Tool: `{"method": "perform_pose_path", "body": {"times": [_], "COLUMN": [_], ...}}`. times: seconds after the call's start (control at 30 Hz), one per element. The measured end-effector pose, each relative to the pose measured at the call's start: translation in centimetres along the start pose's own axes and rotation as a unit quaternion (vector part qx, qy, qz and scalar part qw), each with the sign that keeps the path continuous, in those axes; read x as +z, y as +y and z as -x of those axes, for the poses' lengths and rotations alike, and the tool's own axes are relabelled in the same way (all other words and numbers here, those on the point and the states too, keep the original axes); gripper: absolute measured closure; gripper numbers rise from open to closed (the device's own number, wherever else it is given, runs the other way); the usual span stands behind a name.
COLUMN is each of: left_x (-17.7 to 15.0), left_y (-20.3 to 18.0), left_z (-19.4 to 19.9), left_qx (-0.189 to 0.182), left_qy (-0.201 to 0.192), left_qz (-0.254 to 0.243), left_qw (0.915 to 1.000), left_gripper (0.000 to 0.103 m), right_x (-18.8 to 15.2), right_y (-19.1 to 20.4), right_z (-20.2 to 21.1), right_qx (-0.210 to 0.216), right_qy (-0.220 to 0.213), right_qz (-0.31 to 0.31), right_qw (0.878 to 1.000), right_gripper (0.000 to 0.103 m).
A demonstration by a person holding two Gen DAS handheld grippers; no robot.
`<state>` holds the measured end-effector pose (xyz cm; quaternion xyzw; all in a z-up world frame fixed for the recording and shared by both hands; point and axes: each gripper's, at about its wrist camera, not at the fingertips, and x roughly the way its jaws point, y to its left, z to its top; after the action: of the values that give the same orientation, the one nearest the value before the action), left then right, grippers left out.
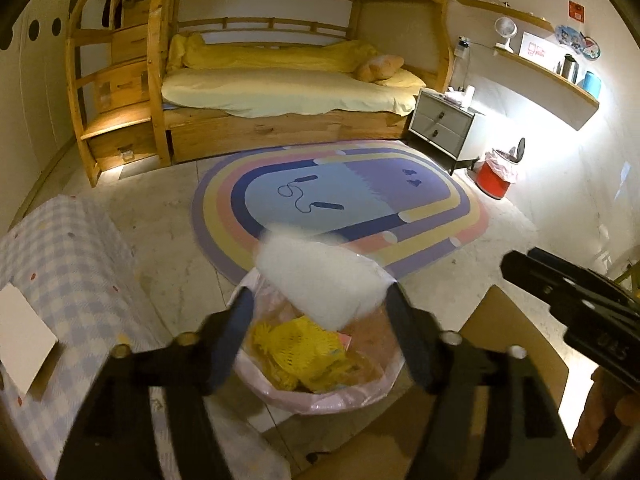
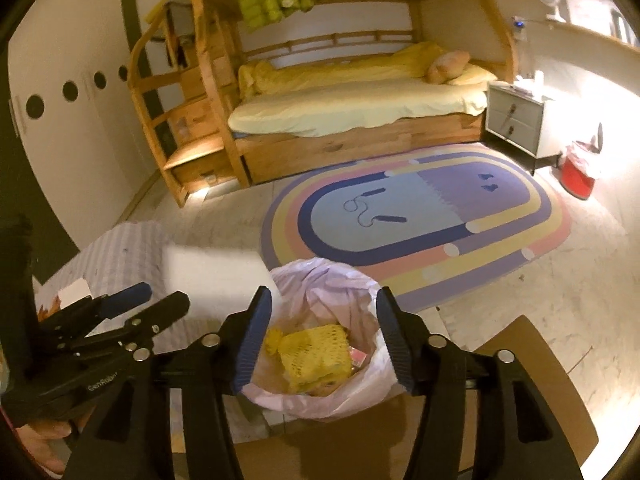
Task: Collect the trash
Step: 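Carry the wrapper and foam block over the wastebasket and open both grippers, then move both tools back to the table and grasp the white paper sheet with the right gripper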
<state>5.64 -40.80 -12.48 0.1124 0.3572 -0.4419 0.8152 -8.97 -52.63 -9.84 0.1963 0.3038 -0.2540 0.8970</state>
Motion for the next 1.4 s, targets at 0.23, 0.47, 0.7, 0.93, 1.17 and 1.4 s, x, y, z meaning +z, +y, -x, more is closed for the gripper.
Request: {"method": "perform_pose_path", "body": {"times": [0.23, 0.47, 0.7, 0.93, 1.17, 1.4], "left_x": [-1.6, -3.7, -5.7, -8.4, -12.2, -15.9], "left_y": [2.4, 4.3, 6.8, 11.0, 16.6, 21.5], "left_z": [2.9, 9.0, 15.7, 21.3, 25.8, 28.4], "left_qx": [0.027, 0.062, 0.089, 0.142, 0.213, 0.263], "left_qy": [0.013, -0.01, -0.041, -0.064, -0.067, -0.056], "left_qz": [0.018, 0.024, 0.047, 0.077, 0.121, 0.171], "left_qw": [0.9994, 0.9977, 0.9941, 0.9848, 0.9673, 0.9478], "left_gripper": [0.035, 0.035, 0.035, 0.035, 0.034, 0.034], "right_x": [-0.4, -1.0, -1.8, -3.0, -4.4, -5.9], "right_y": [0.7, 4.6, 10.3, 17.4, 23.3, 28.3], "right_z": [0.5, 2.6, 5.1, 6.7, 6.5, 3.9], "right_qx": [0.01, 0.046, 0.092, 0.151, 0.189, 0.199], "right_qy": [0.009, 0.001, 0.003, 0.01, 0.025, 0.048], "right_qz": [0.002, 0.026, 0.078, 0.137, 0.175, 0.233], "right_qw": [1.0, 0.999, 0.993, 0.979, 0.966, 0.951], "right_gripper": [0.047, 0.047, 0.047, 0.047, 0.047, 0.047]}}
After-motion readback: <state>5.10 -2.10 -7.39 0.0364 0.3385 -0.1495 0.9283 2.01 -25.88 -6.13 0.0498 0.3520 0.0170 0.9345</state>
